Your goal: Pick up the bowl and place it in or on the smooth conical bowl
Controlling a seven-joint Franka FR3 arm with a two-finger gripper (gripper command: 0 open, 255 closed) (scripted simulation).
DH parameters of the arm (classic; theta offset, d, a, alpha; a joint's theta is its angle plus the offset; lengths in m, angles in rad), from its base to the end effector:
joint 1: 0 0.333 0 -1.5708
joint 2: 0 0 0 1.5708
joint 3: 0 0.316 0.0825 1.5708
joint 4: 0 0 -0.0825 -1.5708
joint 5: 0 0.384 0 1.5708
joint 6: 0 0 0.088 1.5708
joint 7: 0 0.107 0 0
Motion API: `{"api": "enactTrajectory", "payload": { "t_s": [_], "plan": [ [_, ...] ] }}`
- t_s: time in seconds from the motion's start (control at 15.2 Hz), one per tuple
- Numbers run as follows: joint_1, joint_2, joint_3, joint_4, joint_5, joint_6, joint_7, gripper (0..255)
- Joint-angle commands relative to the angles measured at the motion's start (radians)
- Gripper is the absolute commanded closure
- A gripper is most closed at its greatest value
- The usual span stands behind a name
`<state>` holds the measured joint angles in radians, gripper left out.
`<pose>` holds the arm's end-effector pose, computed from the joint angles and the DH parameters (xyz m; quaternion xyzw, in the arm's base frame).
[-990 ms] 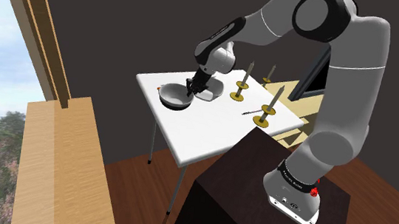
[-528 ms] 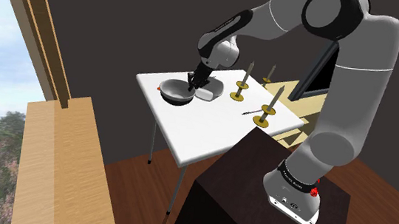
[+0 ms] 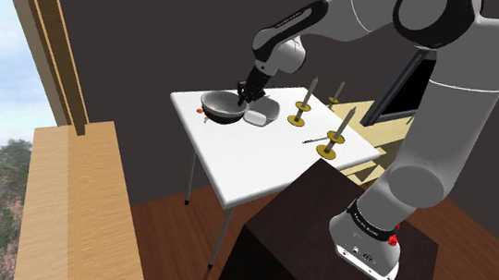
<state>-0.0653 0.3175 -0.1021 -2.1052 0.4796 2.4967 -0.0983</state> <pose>0.5788 -0.0995 0.2732 -0.9666 0.2147 -0.0567 0.1281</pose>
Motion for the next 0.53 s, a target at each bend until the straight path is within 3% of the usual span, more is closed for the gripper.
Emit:
{"api": "enactTrajectory", "payload": {
  "t_s": [0.0, 0.46],
  "plan": [
    [0.005, -0.020, -0.005, 0.003, -0.014, -0.020, 0.017, 255],
    [0.012, -0.083, -0.020, 0.017, -0.057, -0.092, 0.062, 255]
  ]
}}
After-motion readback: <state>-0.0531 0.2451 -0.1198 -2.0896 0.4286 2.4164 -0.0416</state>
